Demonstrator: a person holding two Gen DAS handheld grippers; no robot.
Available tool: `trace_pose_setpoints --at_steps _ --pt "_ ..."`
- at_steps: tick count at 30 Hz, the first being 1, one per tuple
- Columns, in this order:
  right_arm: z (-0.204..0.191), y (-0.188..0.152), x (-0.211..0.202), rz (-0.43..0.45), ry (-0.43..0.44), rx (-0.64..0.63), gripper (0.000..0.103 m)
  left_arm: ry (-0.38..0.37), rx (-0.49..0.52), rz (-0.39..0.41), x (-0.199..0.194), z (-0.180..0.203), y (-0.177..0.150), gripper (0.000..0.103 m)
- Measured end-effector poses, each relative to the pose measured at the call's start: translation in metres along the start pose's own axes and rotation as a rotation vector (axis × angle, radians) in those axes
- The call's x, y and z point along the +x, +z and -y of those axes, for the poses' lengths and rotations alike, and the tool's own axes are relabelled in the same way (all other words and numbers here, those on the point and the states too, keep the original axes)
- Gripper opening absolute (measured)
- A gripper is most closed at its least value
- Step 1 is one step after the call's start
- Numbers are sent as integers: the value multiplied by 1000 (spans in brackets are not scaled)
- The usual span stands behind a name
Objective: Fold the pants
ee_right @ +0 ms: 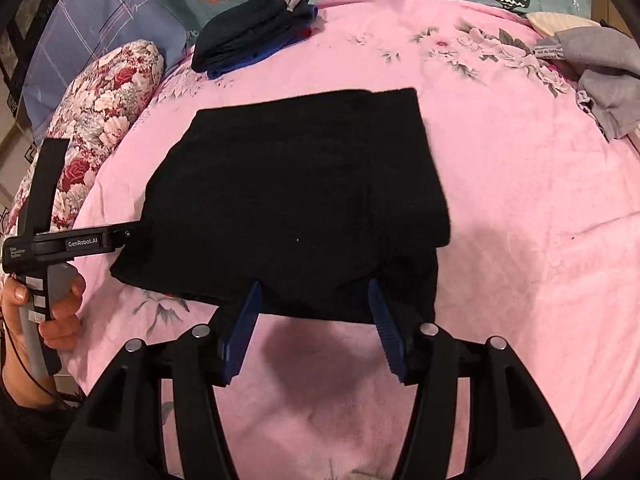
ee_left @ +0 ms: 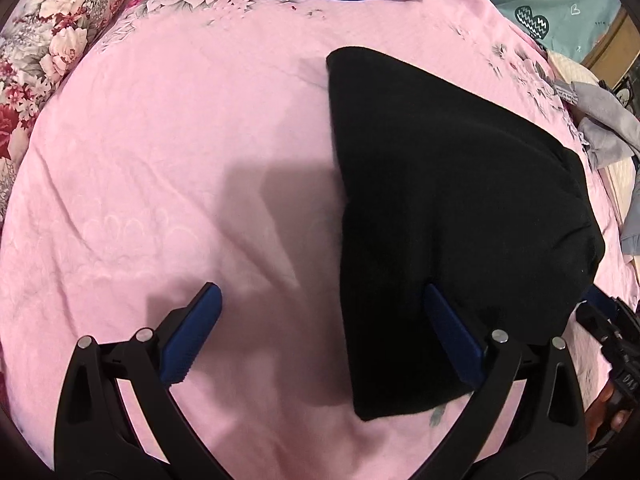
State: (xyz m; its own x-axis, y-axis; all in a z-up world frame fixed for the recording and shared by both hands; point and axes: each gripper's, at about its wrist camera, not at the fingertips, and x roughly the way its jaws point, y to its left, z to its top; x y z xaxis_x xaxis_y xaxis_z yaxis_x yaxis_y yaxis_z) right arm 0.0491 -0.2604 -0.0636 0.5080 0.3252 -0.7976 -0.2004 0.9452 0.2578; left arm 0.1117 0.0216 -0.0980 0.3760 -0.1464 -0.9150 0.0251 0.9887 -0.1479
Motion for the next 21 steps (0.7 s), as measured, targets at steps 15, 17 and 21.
trace_pose_setpoints --at_steps 15,17,21 --pt "-8 46 -11 169 178 53 45 24 -20 56 -7 -1 76 101" --pt "-12 68 0 150 217 46 45 5 -33 60 -5 2 82 101" --pt "-29 116 40 86 259 38 33 -57 -37 47 5 19 82 99"
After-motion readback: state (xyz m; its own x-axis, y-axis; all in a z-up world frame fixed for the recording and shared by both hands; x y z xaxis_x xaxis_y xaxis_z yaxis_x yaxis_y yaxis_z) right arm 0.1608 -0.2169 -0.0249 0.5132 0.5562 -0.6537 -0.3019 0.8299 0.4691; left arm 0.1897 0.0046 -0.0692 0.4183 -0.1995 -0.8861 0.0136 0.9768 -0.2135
